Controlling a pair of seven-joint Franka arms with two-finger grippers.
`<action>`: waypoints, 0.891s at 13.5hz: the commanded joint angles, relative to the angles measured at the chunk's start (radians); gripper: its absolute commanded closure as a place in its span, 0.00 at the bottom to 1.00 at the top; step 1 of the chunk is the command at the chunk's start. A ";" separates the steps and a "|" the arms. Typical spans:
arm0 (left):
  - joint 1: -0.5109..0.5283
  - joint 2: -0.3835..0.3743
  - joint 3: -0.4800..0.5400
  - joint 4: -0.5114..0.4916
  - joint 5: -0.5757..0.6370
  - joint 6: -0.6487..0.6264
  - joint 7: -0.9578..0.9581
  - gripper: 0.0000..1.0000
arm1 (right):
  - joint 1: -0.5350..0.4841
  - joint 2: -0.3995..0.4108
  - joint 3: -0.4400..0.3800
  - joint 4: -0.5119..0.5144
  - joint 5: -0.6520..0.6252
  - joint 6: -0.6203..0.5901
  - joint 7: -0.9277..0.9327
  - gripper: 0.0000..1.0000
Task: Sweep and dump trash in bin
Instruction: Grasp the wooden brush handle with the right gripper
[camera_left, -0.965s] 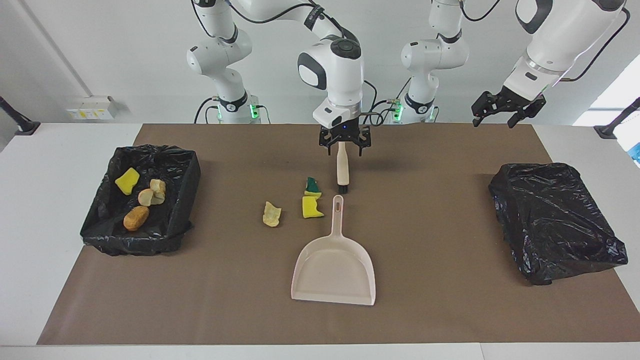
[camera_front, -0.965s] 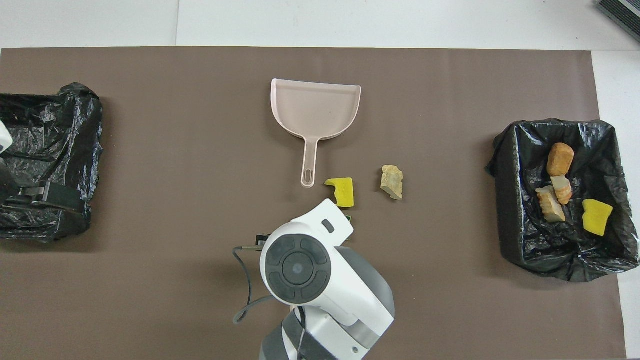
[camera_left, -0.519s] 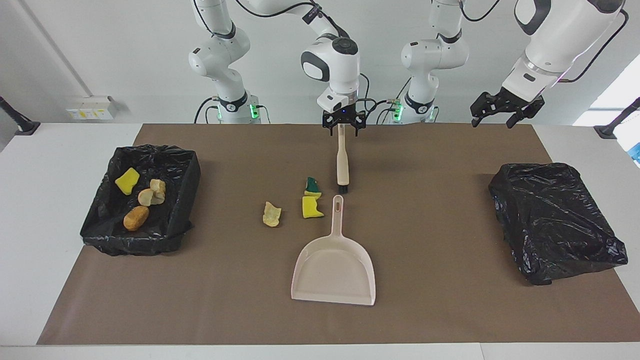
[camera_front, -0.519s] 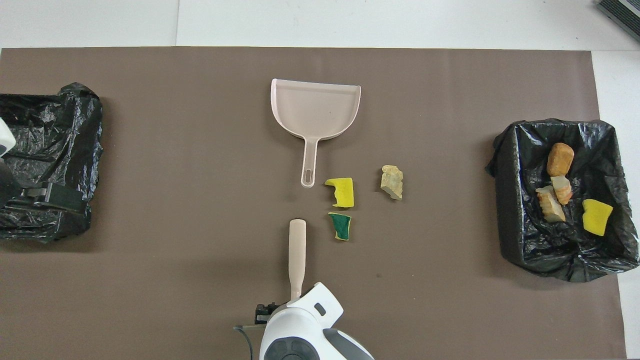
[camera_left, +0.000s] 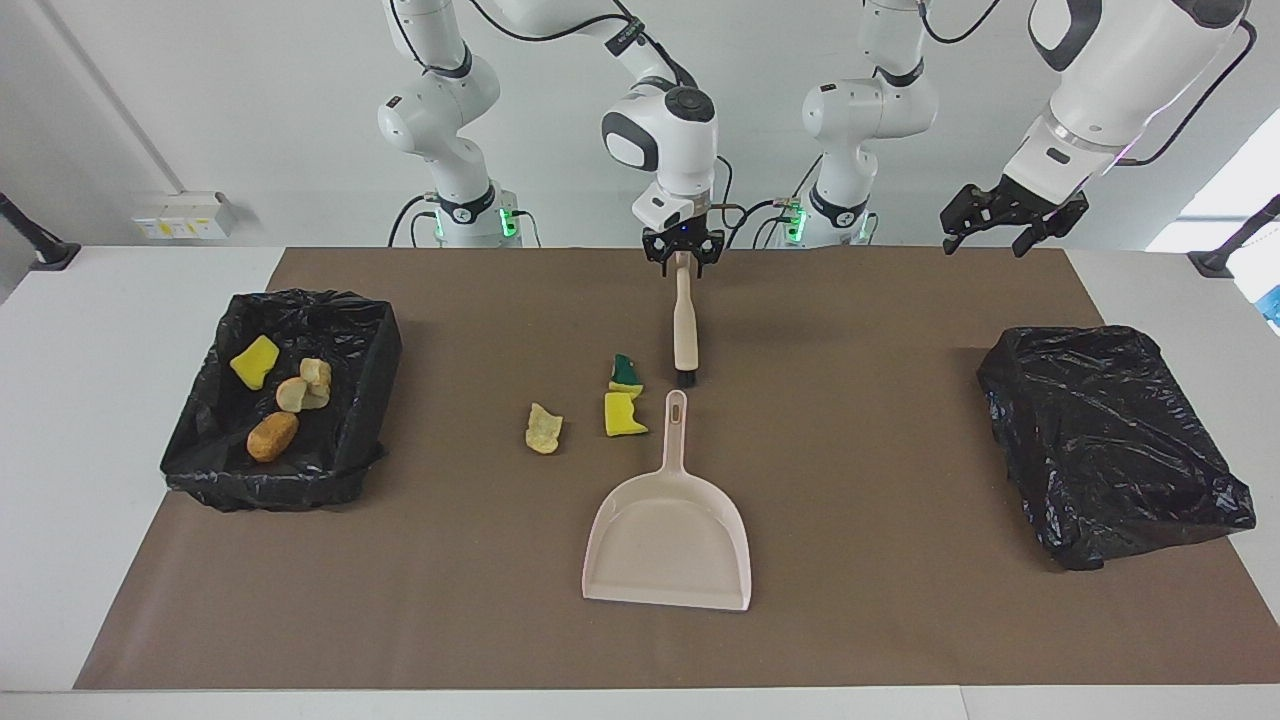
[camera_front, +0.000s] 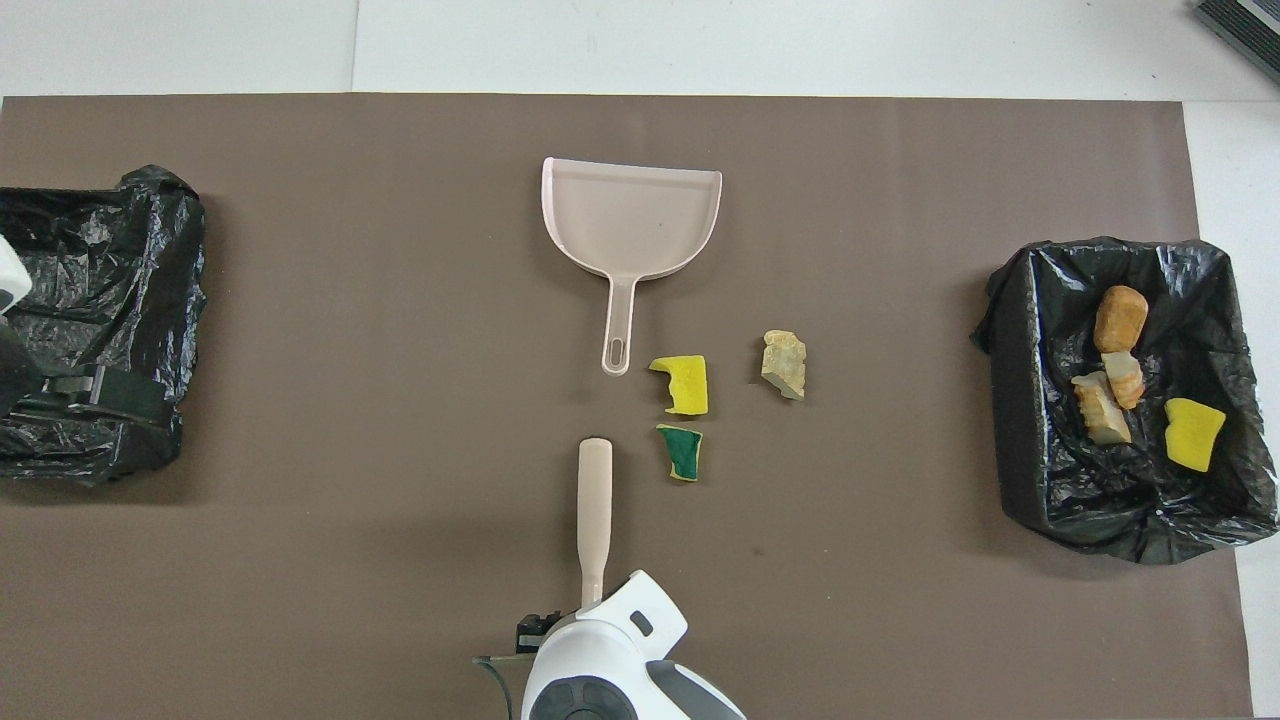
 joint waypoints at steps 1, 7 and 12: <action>0.000 -0.023 0.000 -0.027 0.005 0.006 0.013 0.00 | 0.010 0.013 0.001 -0.010 0.002 0.030 0.025 0.49; -0.002 -0.003 -0.006 -0.019 0.007 0.128 0.016 0.00 | -0.004 -0.015 -0.002 0.036 0.002 -0.044 0.024 1.00; -0.002 0.112 -0.063 0.047 0.008 0.276 0.013 0.00 | -0.134 -0.168 -0.012 0.035 0.005 -0.253 -0.103 1.00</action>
